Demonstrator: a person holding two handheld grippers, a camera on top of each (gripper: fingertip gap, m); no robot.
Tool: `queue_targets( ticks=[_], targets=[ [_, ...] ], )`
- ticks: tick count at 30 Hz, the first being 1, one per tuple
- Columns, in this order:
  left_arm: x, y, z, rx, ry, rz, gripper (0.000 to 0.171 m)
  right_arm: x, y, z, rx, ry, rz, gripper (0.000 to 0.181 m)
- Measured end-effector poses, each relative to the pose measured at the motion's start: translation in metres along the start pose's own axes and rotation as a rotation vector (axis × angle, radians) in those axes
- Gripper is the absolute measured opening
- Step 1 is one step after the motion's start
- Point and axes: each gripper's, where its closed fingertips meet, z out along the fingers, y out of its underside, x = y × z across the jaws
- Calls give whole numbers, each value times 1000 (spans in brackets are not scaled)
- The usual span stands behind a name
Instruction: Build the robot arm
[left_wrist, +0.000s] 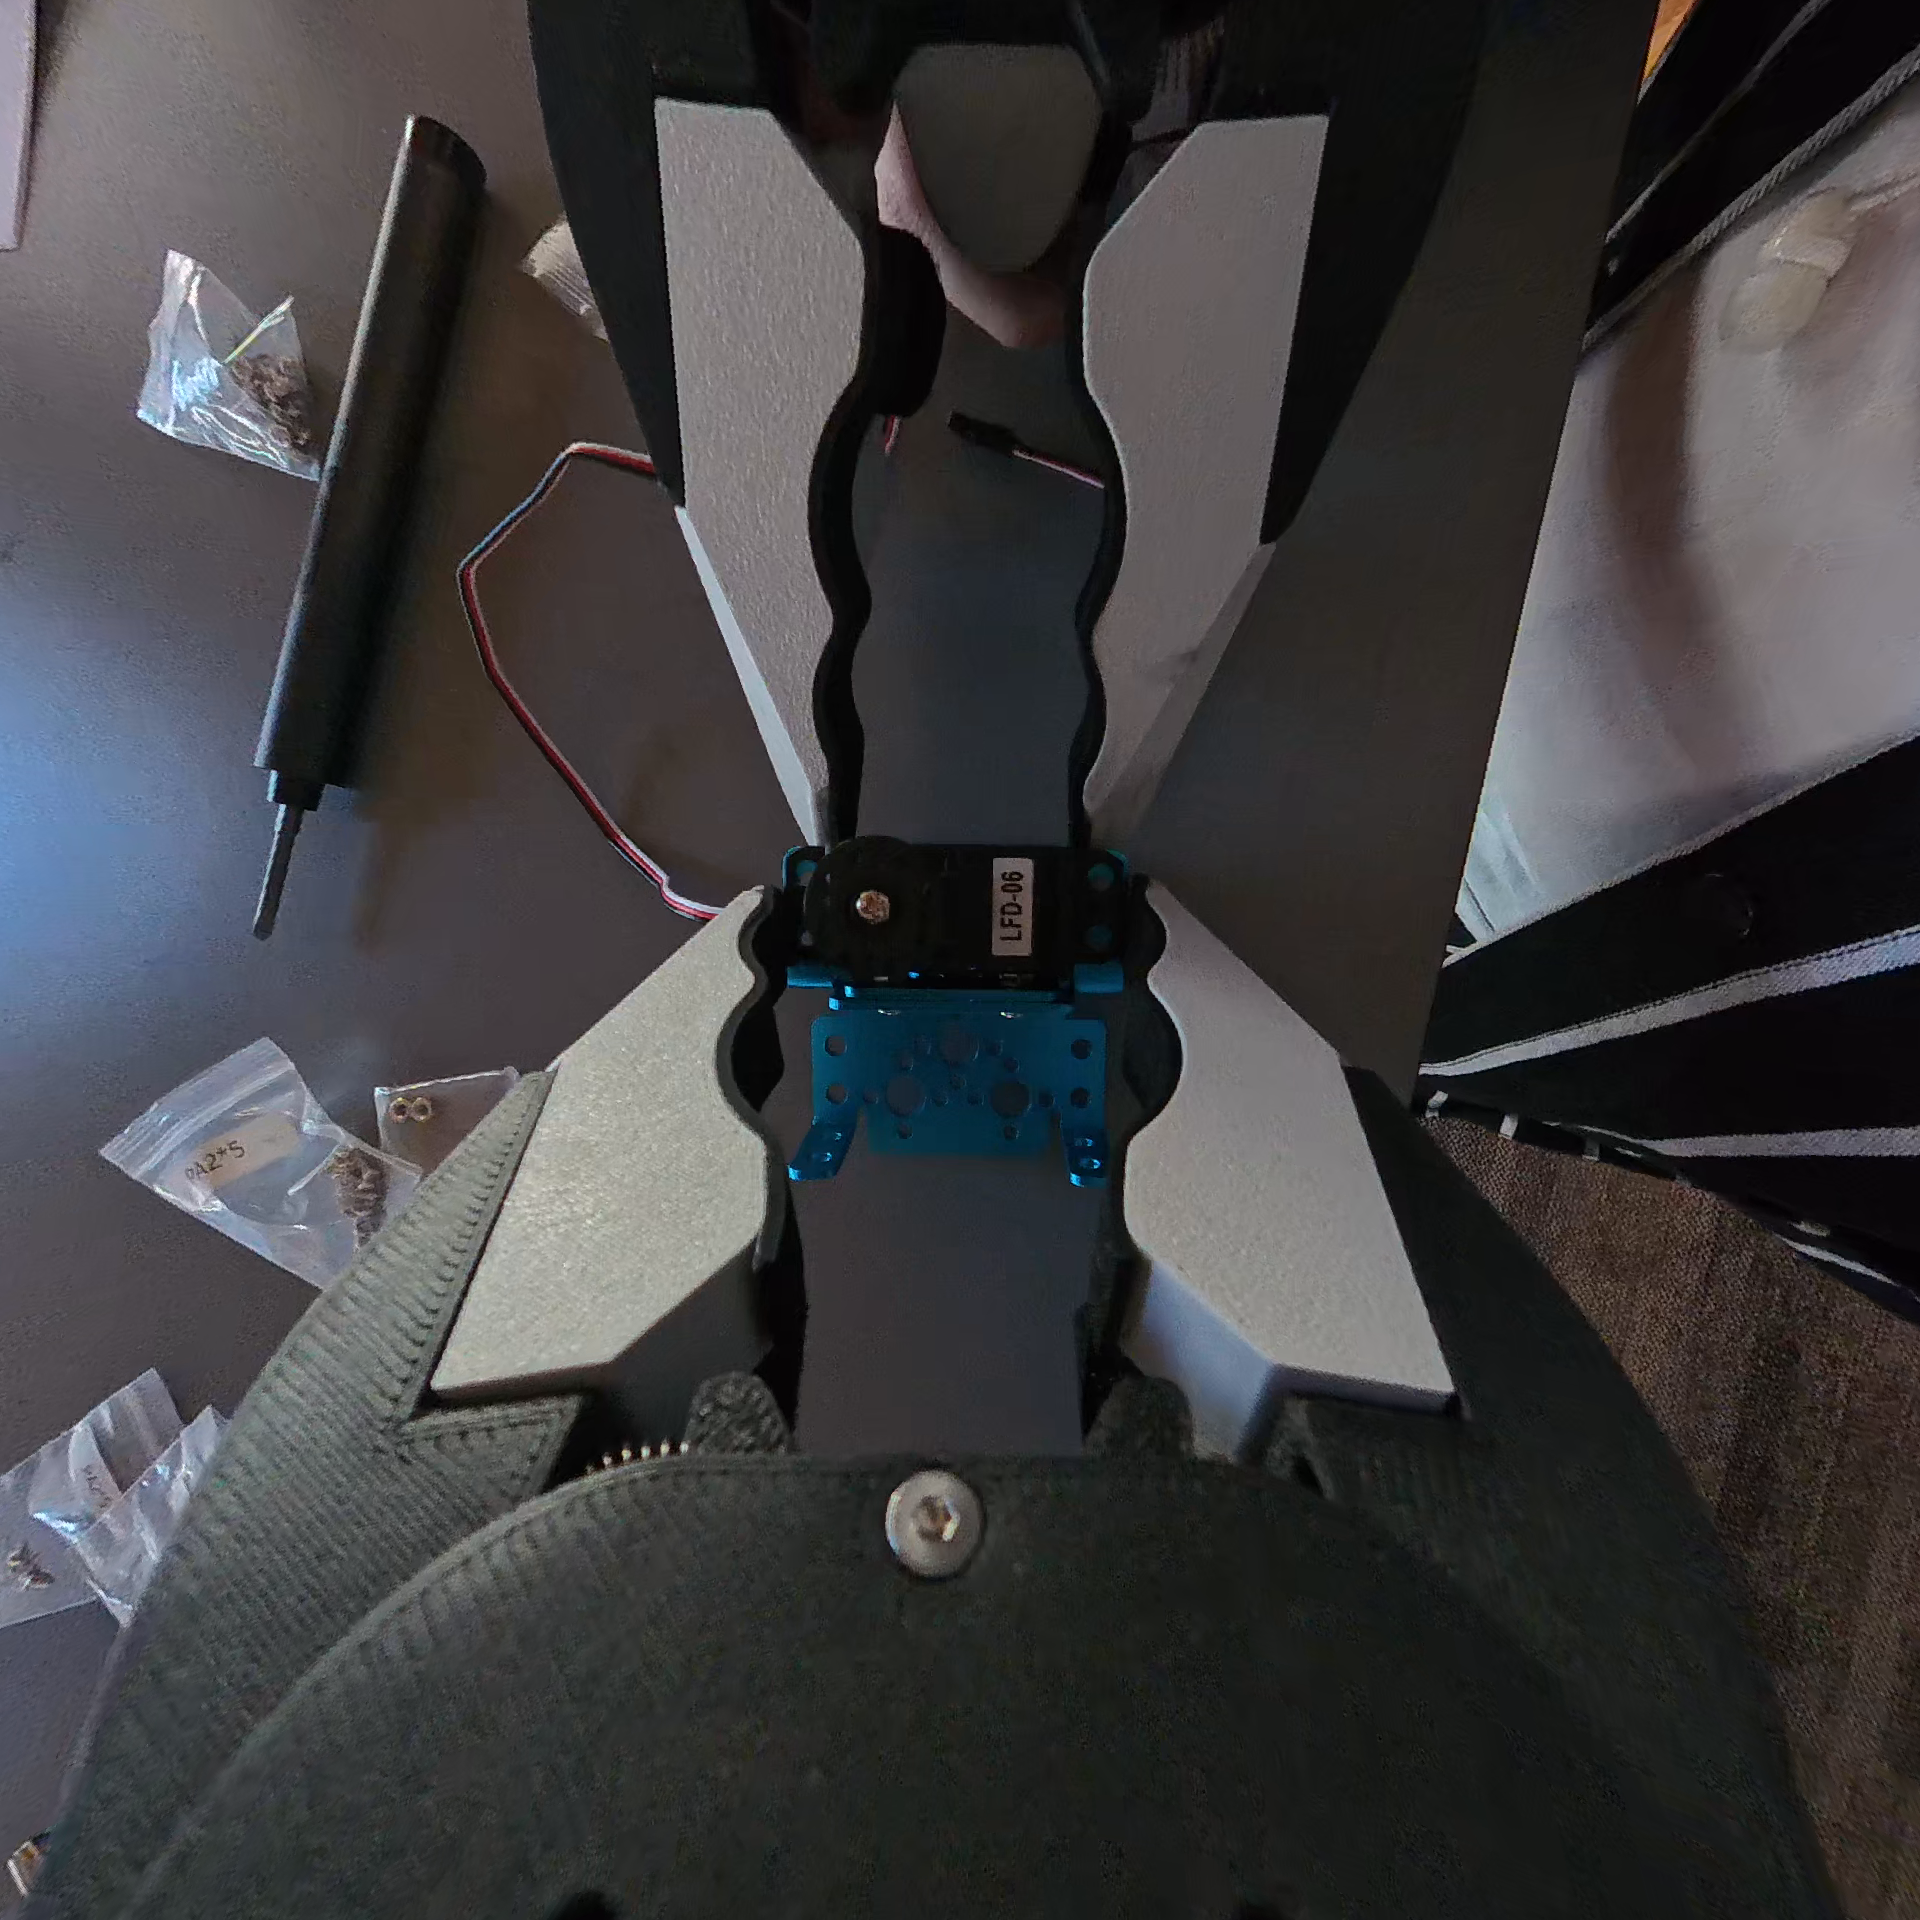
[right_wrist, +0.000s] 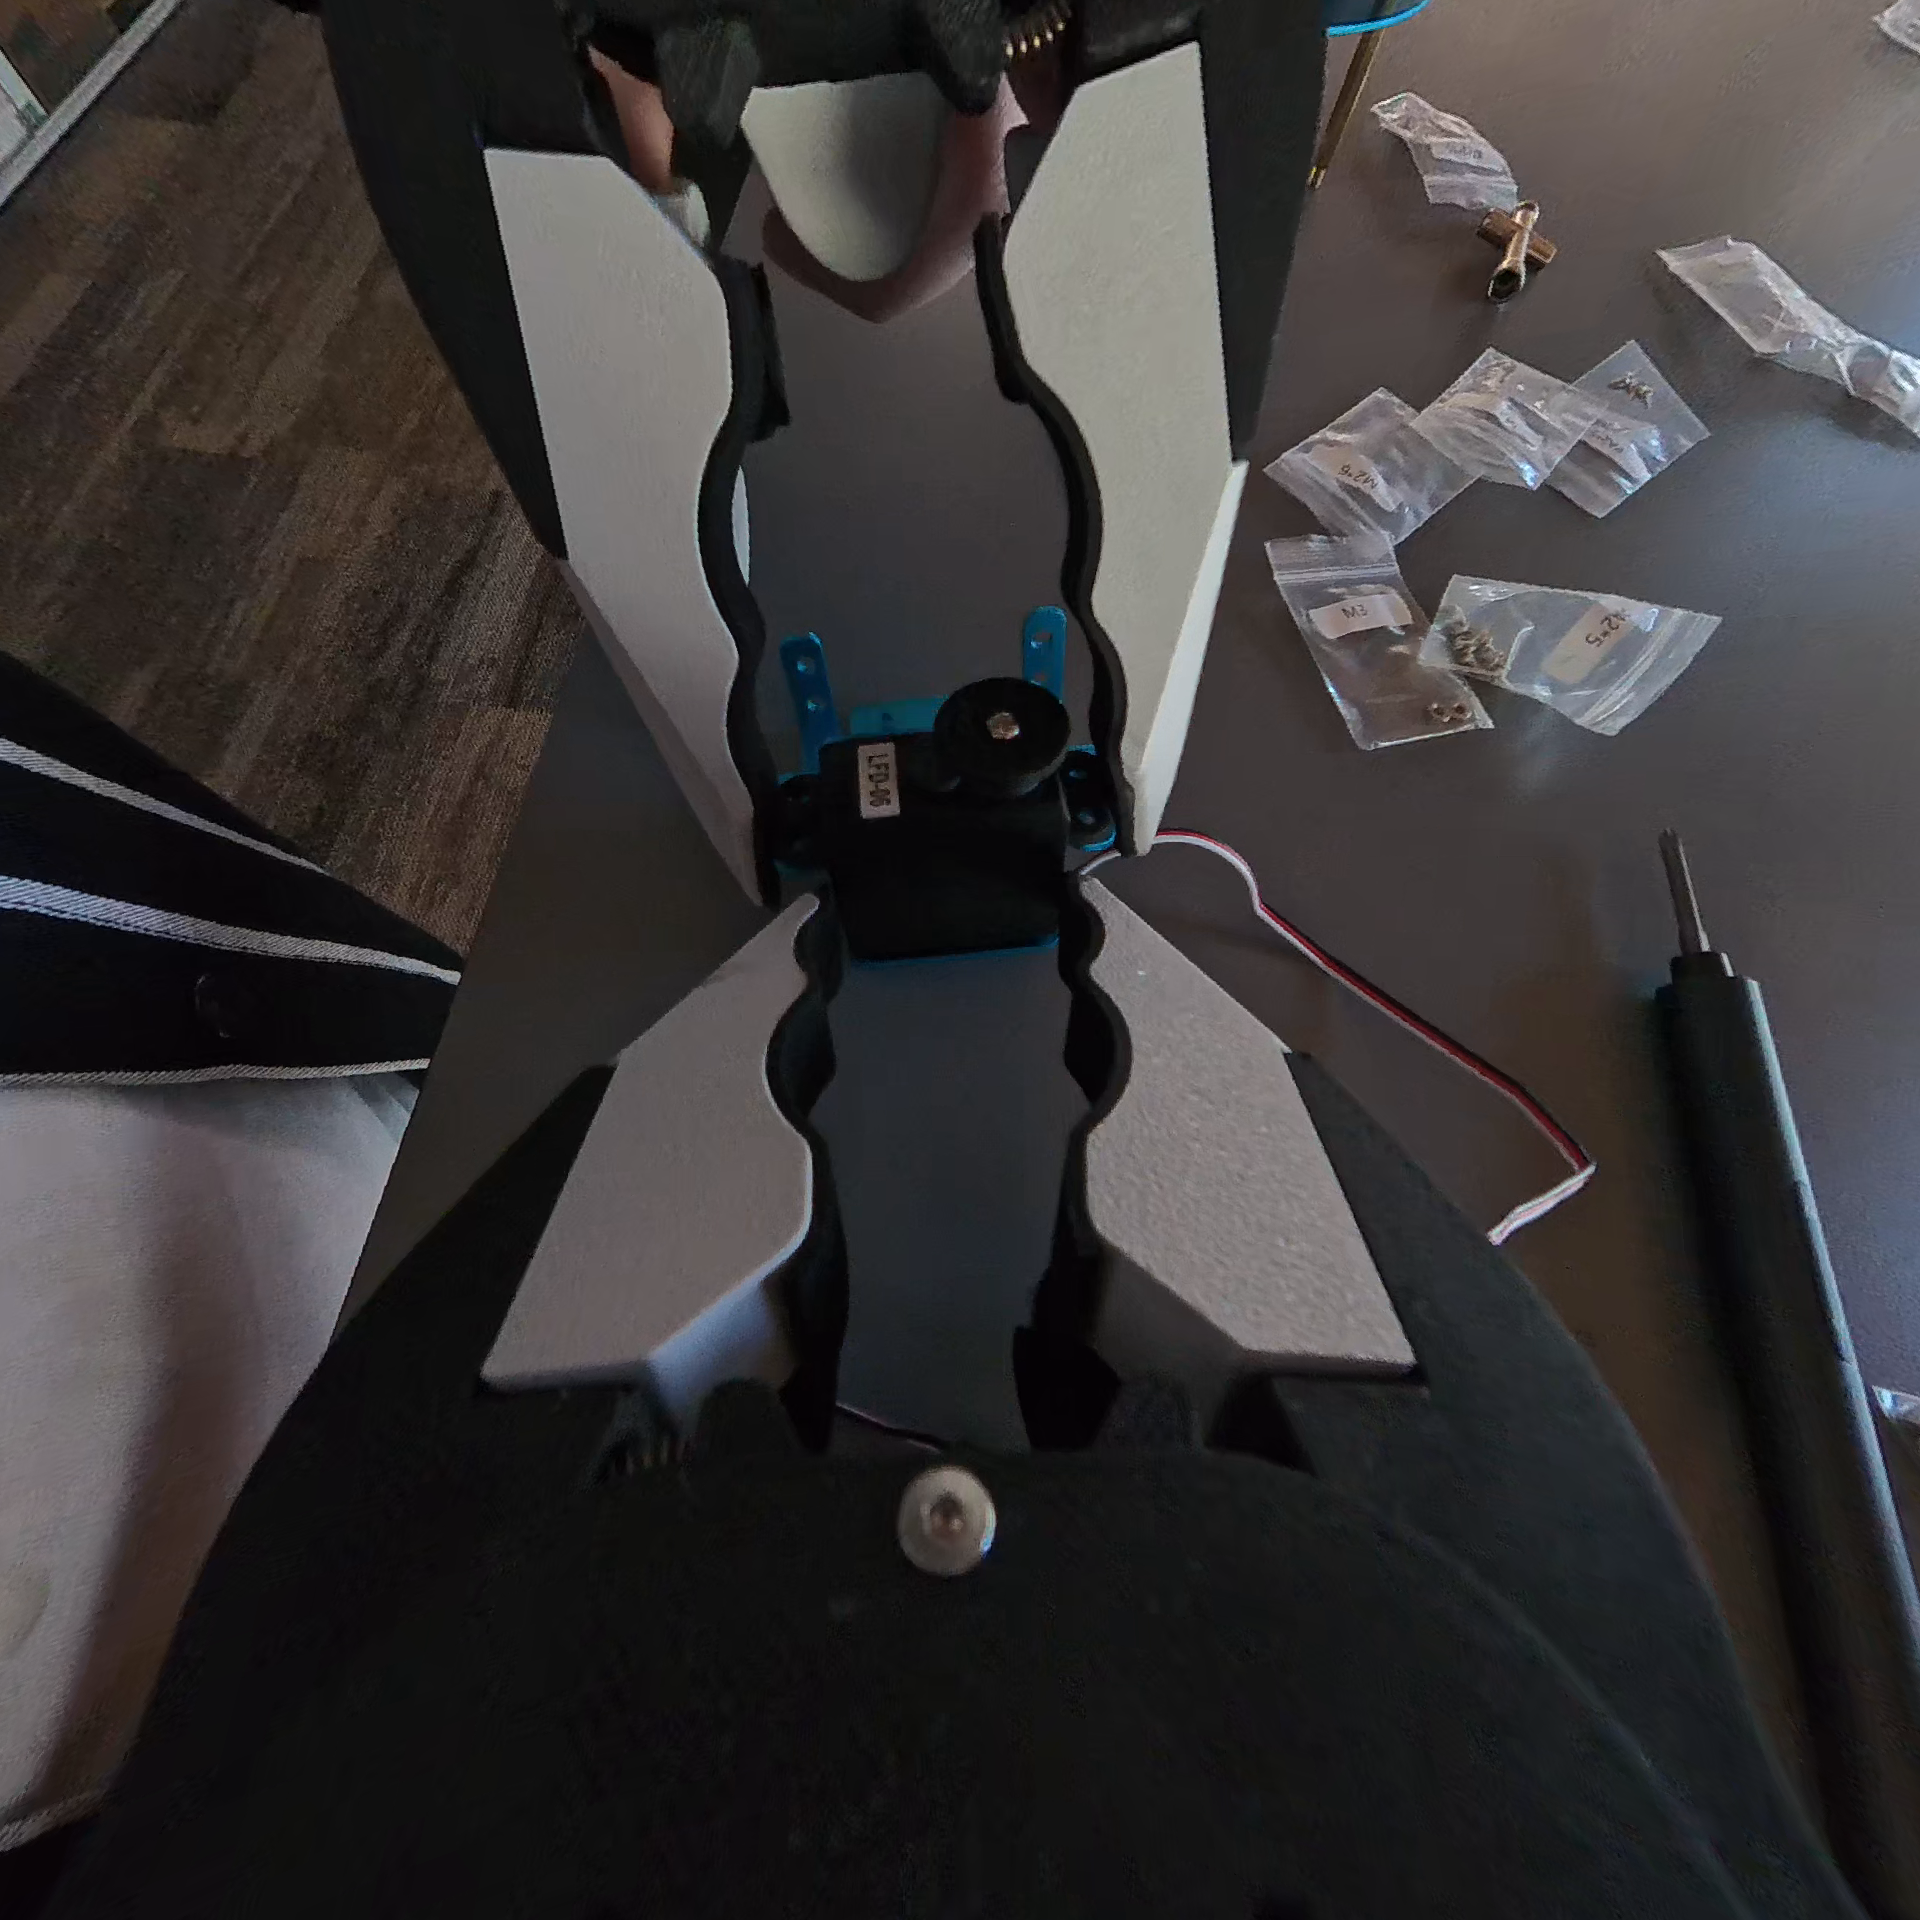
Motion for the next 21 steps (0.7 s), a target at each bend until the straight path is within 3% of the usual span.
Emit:
queue_targets(
  ticks=[14,21],
  targets=[
    [-2,1,1,10,4,-23,64,4,-5,-8,68,13,37,44],
    [-2,1,0,23,3,-51,65,1,-10,-15,98,-18,53,35]
  ],
)
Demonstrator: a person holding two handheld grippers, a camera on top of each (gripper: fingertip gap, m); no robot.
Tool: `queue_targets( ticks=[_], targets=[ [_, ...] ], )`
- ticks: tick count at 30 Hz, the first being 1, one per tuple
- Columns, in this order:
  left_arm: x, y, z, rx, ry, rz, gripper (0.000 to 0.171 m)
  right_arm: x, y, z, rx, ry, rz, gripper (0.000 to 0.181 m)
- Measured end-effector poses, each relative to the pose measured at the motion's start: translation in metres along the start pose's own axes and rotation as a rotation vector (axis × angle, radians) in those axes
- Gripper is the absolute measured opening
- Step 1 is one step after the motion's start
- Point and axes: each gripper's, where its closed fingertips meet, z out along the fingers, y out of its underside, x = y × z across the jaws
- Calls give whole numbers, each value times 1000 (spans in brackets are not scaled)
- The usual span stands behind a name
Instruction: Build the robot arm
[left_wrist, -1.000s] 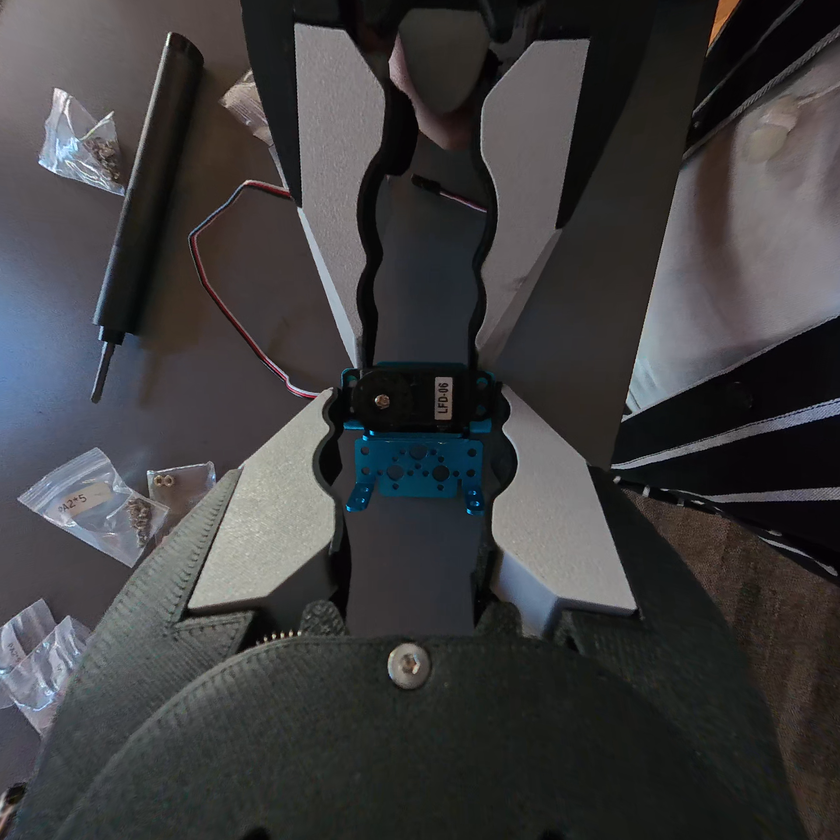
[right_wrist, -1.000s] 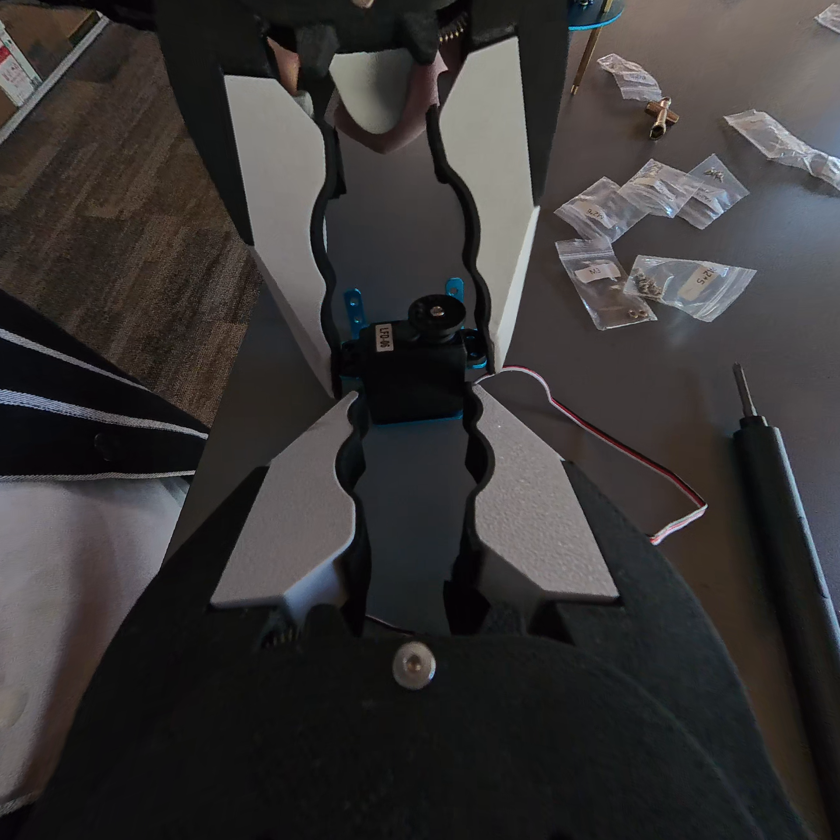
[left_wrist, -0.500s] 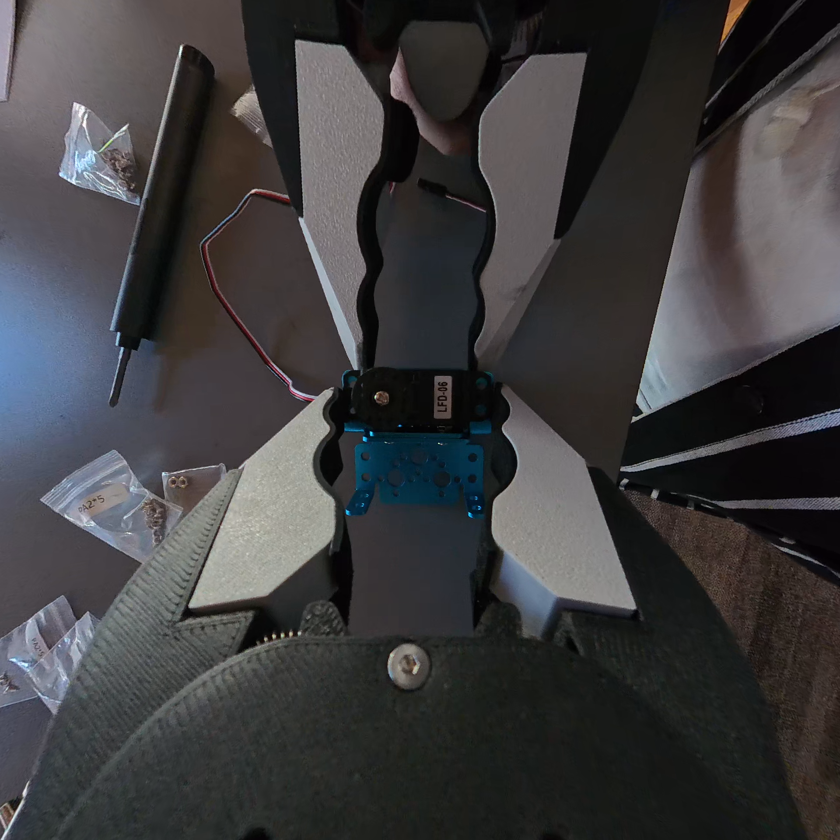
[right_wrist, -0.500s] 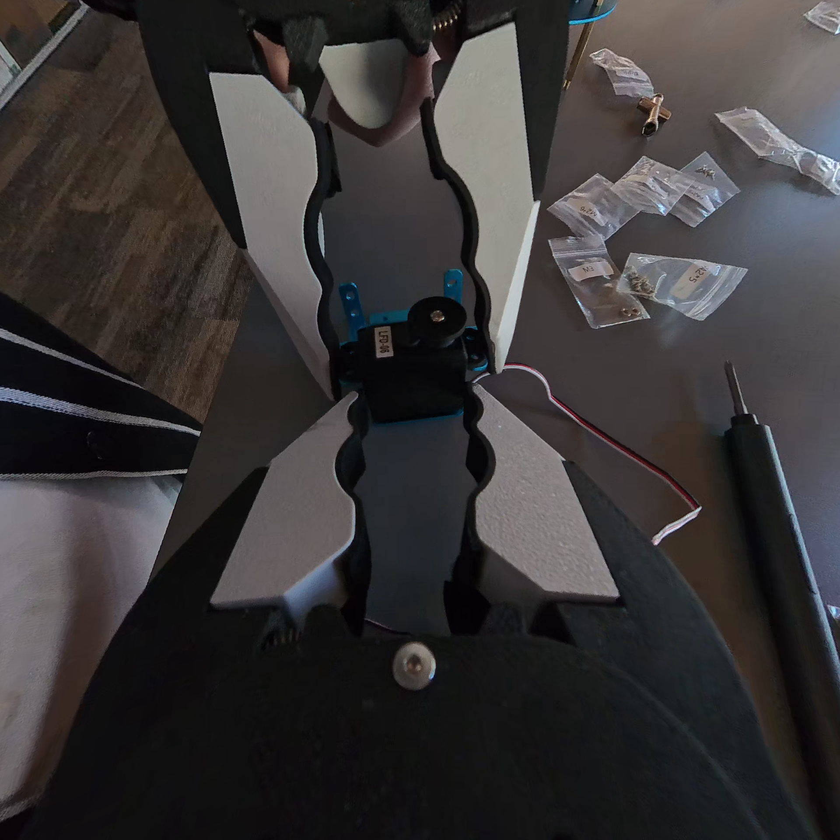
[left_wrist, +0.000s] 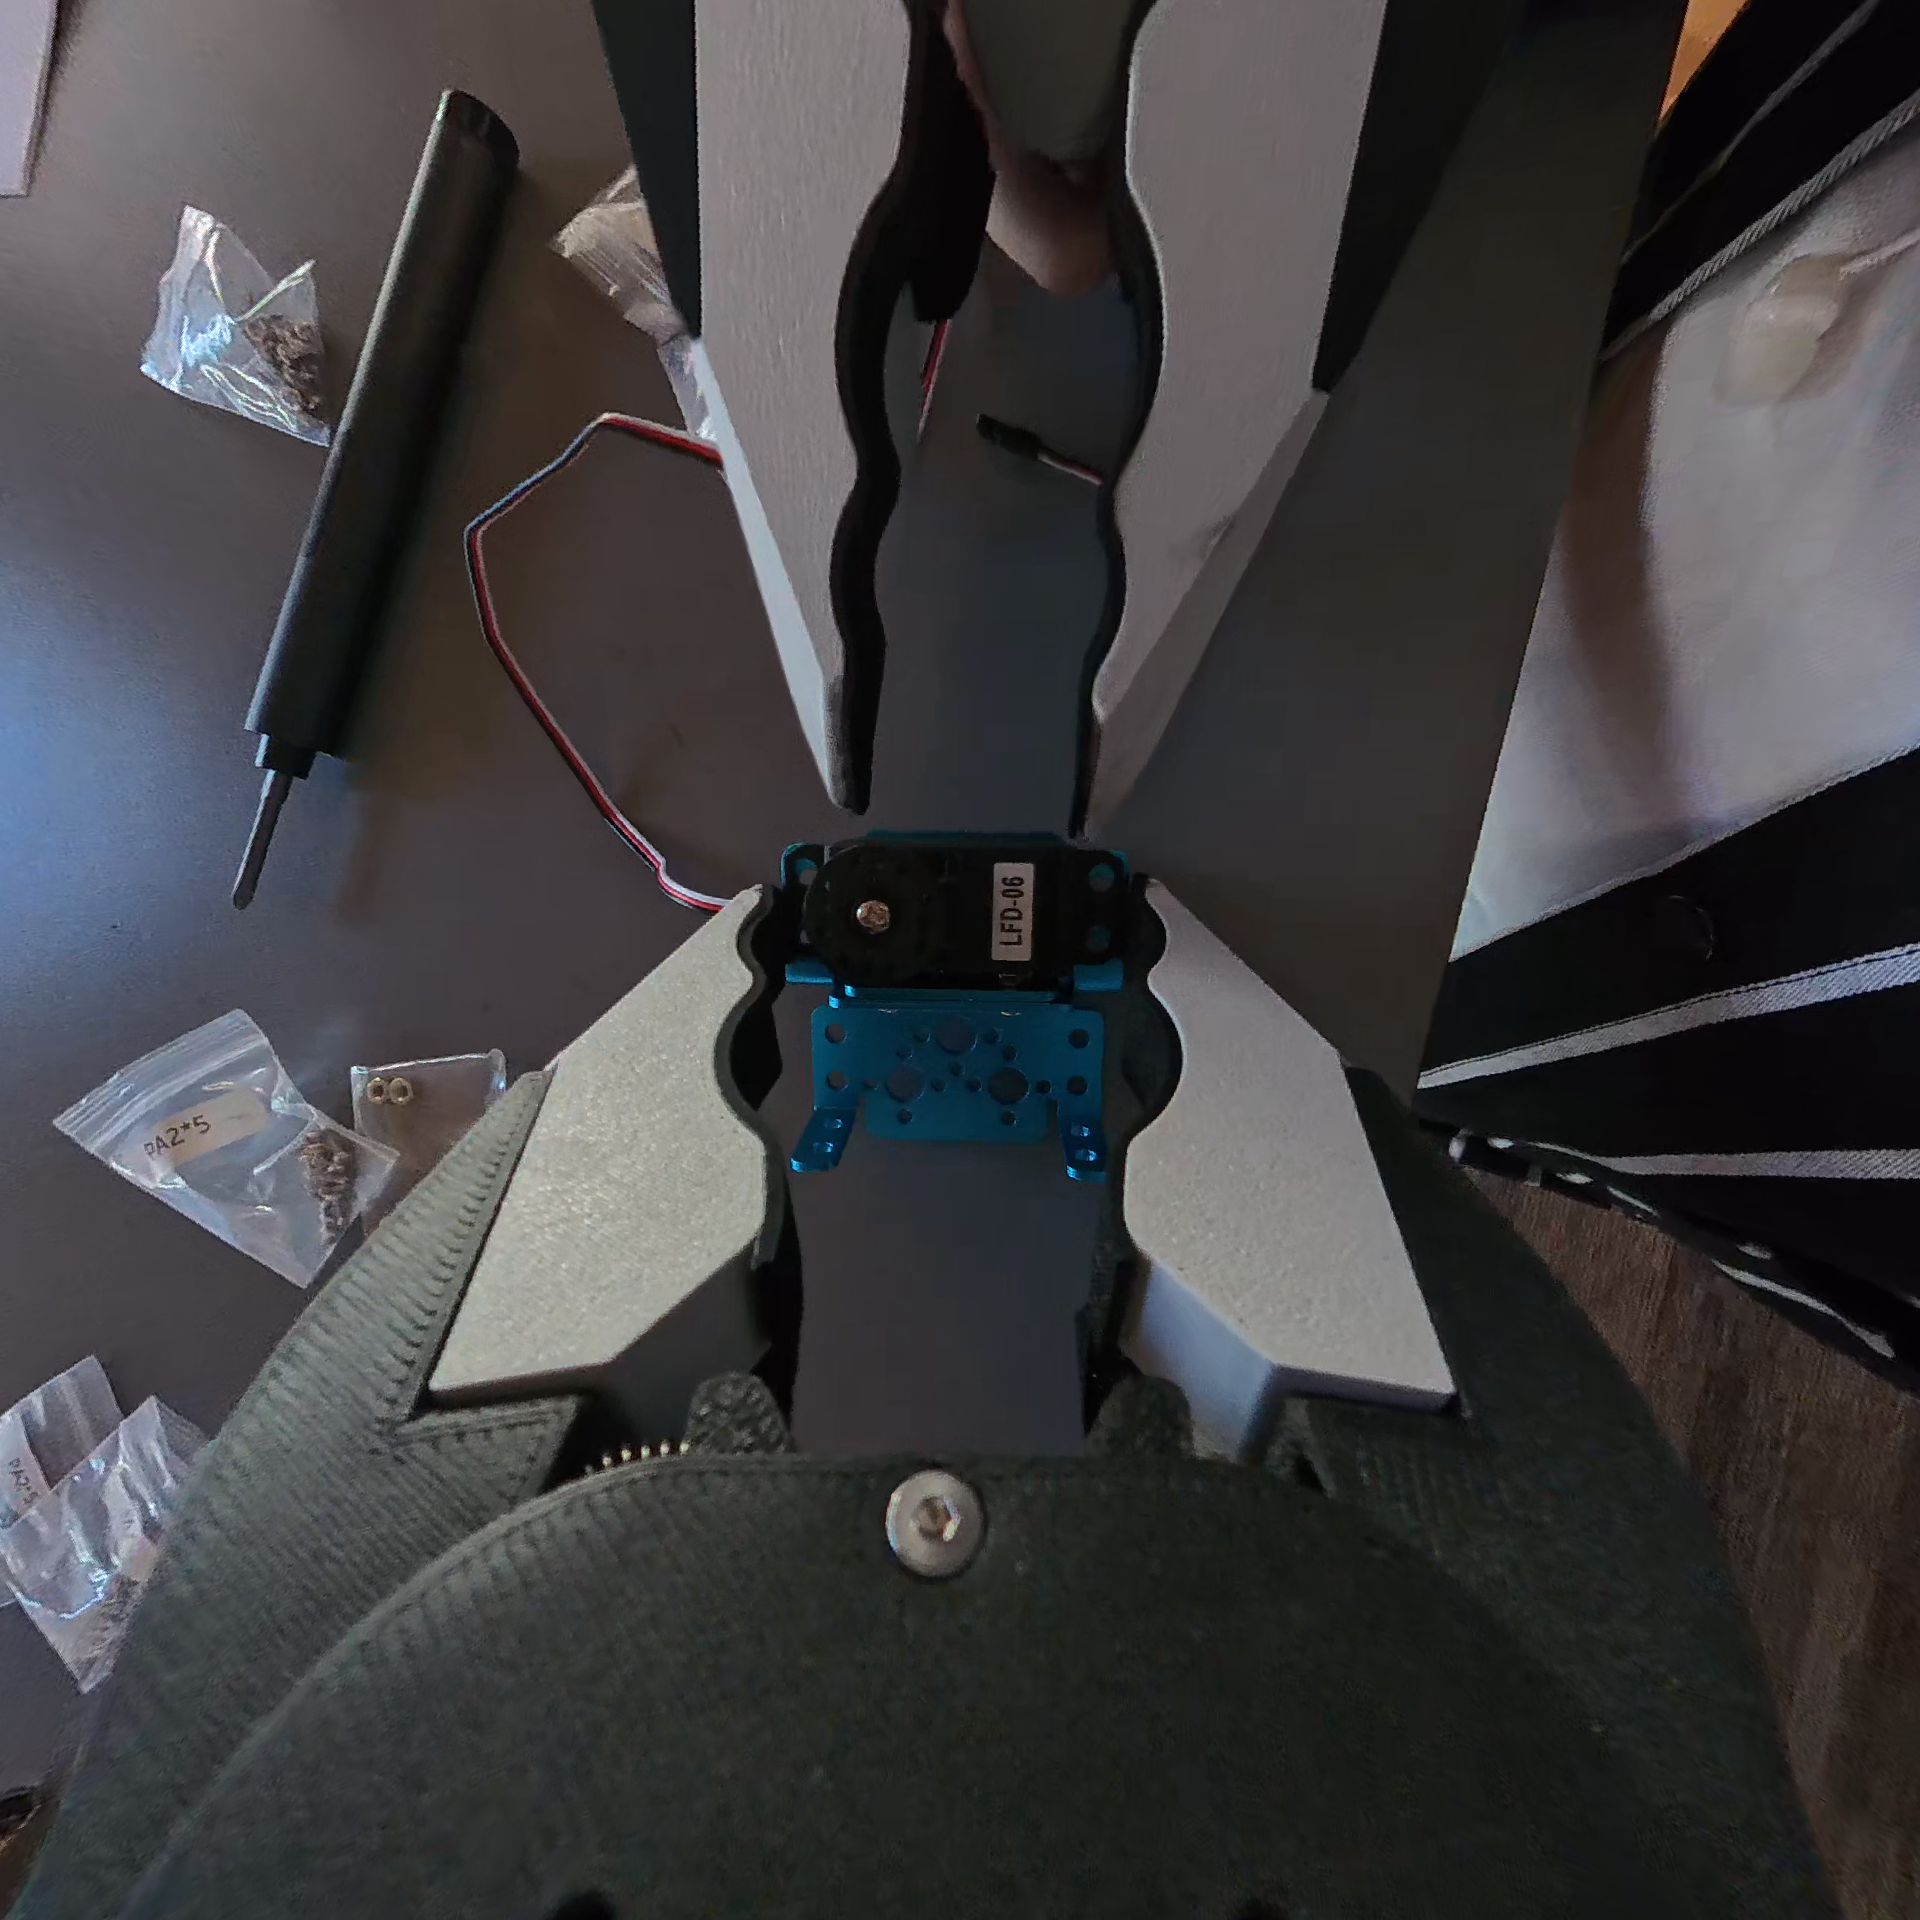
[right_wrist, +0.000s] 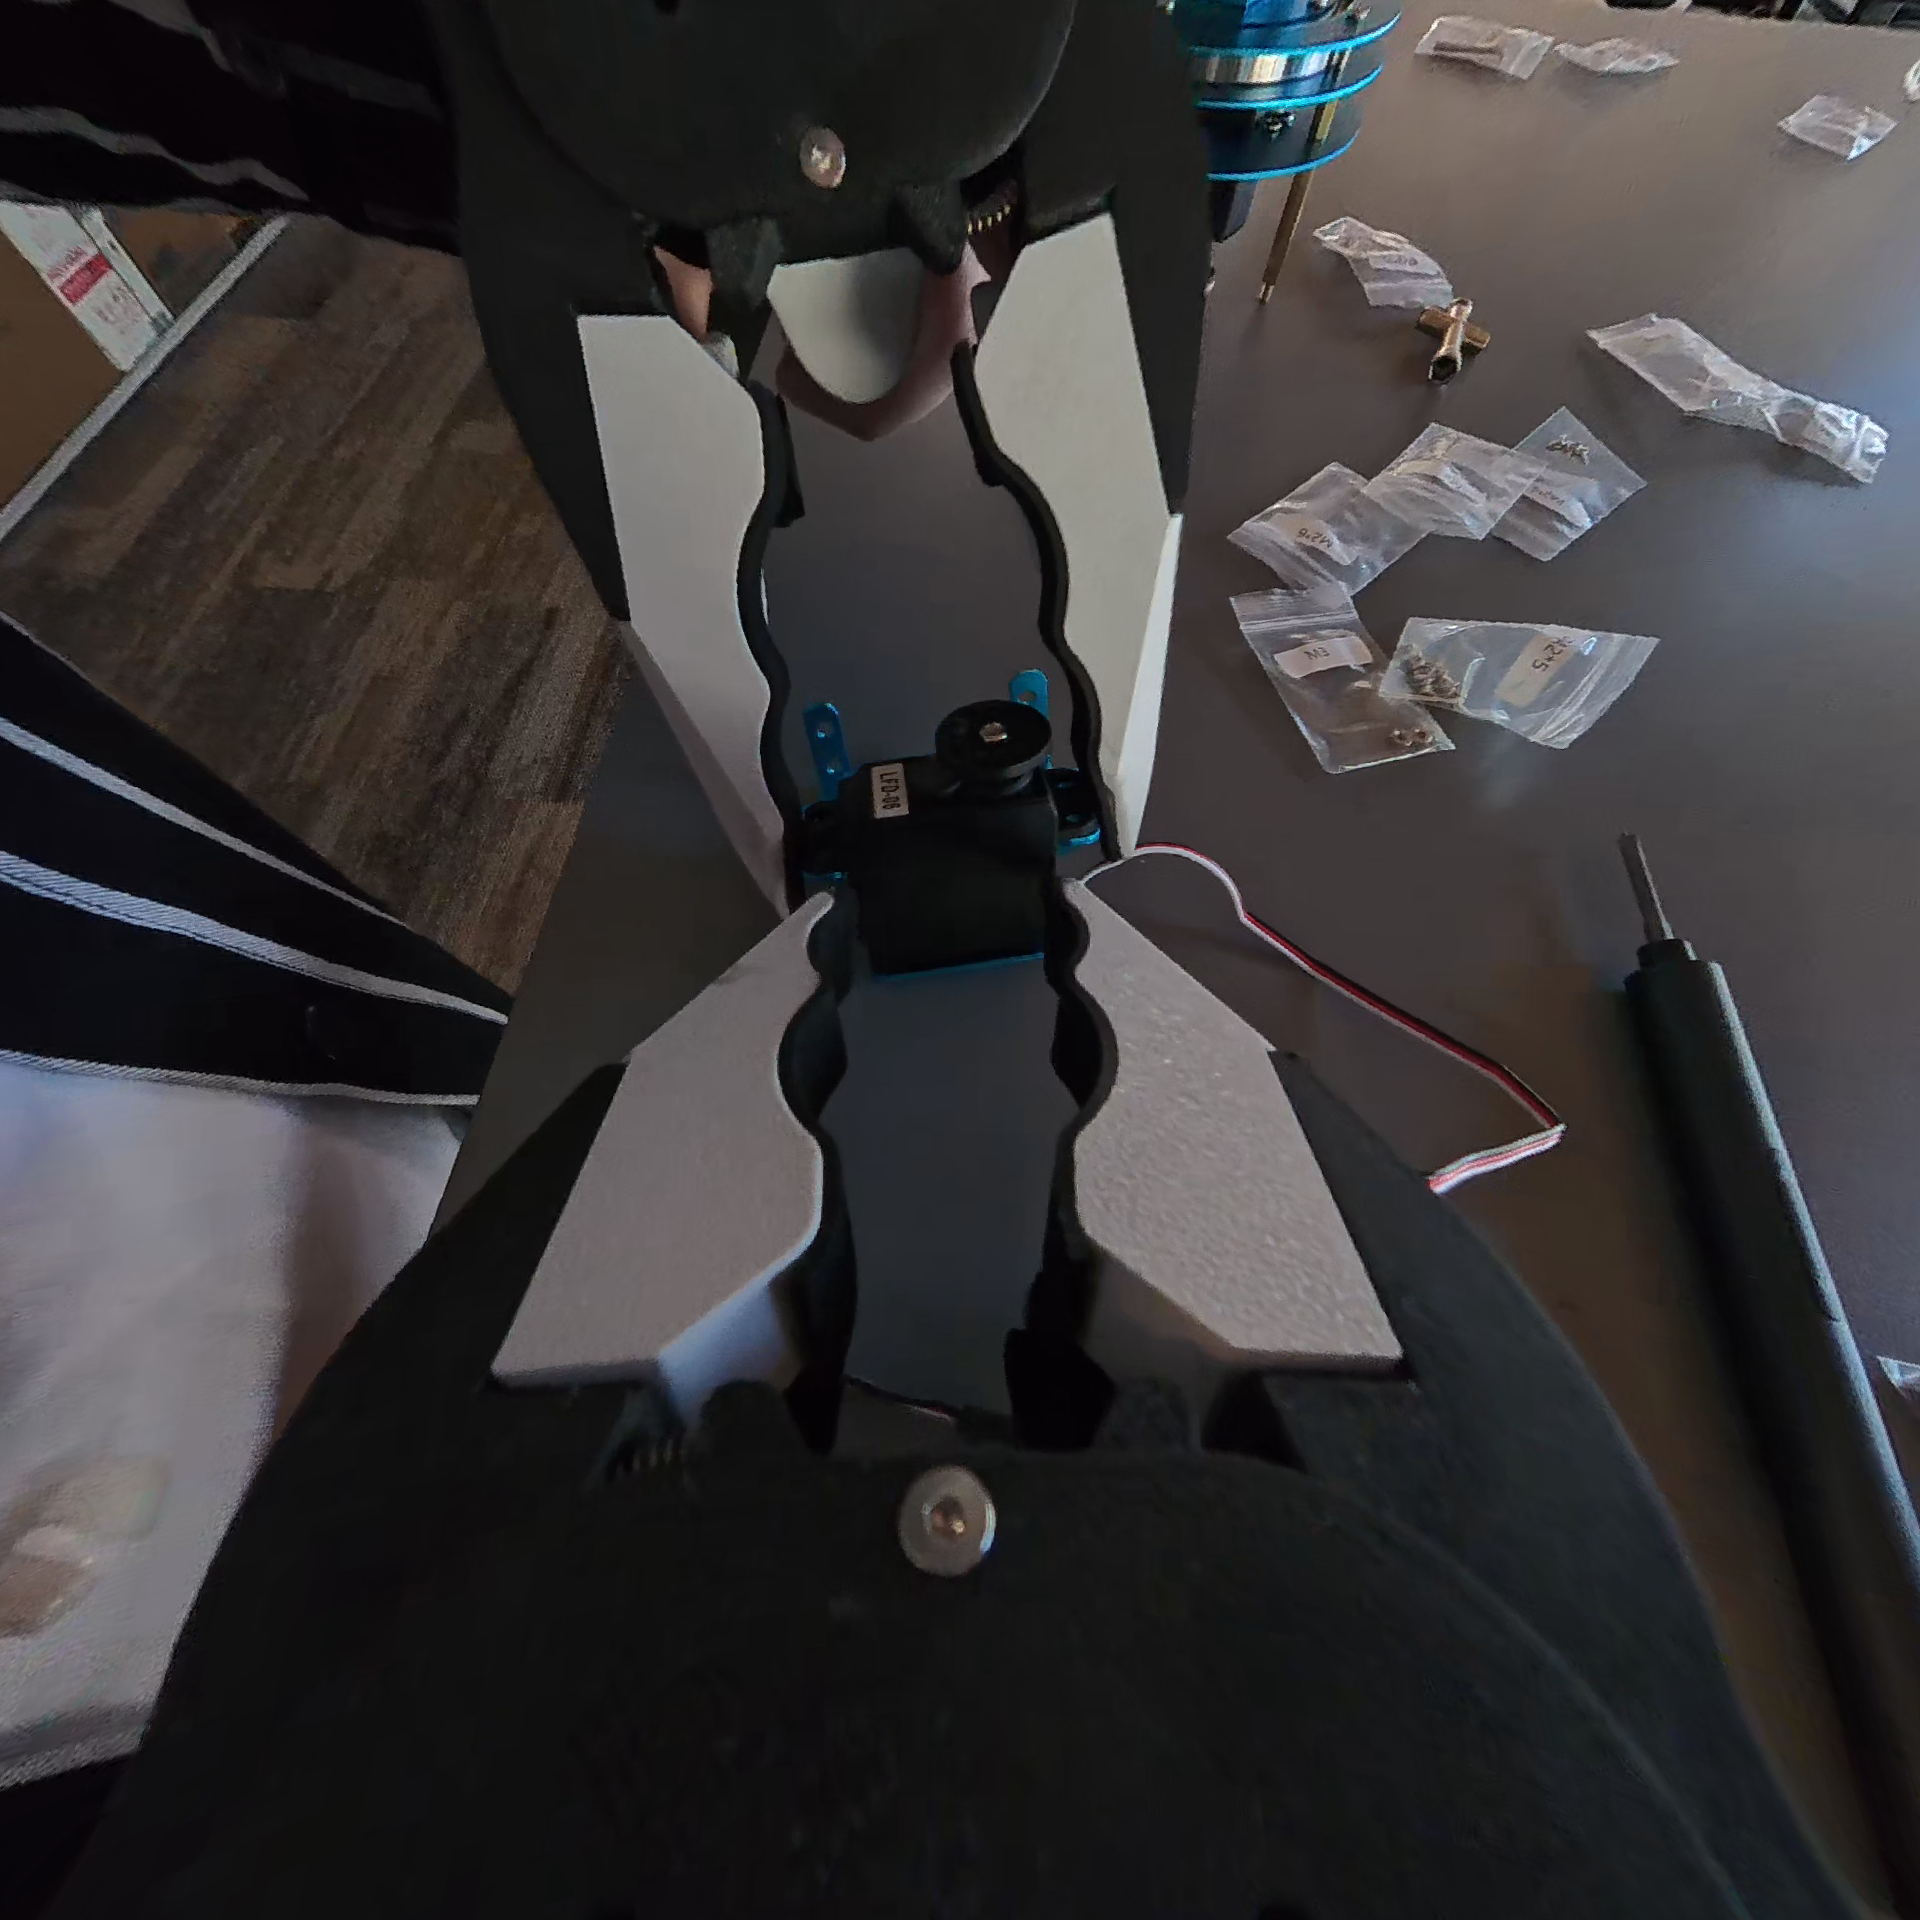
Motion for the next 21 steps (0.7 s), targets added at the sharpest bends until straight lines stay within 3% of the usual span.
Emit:
queue_targets(
  ticks=[7,21],
  targets=[
    [0,-3,2,21,3,-15,65,2,-11,-5,75,-27,70,28],
    [1,-5,3,36,9,-4,65,2,-3,-2,22,-35,85,28]
  ],
)
